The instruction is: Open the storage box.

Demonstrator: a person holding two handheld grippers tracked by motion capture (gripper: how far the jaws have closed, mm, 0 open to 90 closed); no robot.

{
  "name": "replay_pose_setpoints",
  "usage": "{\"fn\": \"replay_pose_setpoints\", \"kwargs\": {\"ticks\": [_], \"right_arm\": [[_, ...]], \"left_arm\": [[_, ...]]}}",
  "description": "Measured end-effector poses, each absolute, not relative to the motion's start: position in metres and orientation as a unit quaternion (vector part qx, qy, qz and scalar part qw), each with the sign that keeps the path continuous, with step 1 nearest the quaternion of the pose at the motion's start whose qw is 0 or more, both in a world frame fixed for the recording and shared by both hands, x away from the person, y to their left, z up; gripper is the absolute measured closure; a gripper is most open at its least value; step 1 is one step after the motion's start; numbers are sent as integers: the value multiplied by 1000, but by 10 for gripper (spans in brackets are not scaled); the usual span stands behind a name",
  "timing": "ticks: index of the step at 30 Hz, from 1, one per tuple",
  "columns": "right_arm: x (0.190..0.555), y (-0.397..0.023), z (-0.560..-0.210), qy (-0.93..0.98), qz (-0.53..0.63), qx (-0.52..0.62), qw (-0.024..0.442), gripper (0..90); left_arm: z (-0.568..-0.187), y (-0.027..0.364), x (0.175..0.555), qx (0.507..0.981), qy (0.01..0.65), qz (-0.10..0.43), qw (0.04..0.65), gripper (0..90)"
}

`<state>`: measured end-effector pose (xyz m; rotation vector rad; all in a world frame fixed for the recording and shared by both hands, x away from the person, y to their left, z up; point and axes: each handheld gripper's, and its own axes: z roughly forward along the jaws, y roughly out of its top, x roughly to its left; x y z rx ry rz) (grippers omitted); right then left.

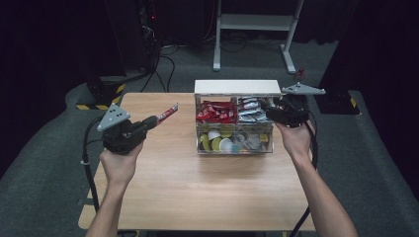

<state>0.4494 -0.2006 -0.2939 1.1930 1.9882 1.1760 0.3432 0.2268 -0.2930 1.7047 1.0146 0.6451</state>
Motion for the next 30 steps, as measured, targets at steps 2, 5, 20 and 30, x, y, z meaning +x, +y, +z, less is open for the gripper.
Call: {"fn": "replay_pose_setpoints", "kwargs": {"ticks": [2, 5, 20, 30], "right_arm": [[449, -200, -294, 737, 436, 443, 267, 495], [449, -201, -294, 736, 436, 443, 267, 494], [449, -199, -294, 738, 433, 443, 268, 494], [449, -198, -294, 739, 432, 442, 269, 495]], "left_arm": [[-297, 229, 345, 705, 425, 267, 501, 896], [-302, 231, 346, 705, 430, 264, 498, 896], [-330, 240, 354, 705, 453, 253, 483, 896], [-345, 240, 359, 708, 461, 256, 469, 896]]}}
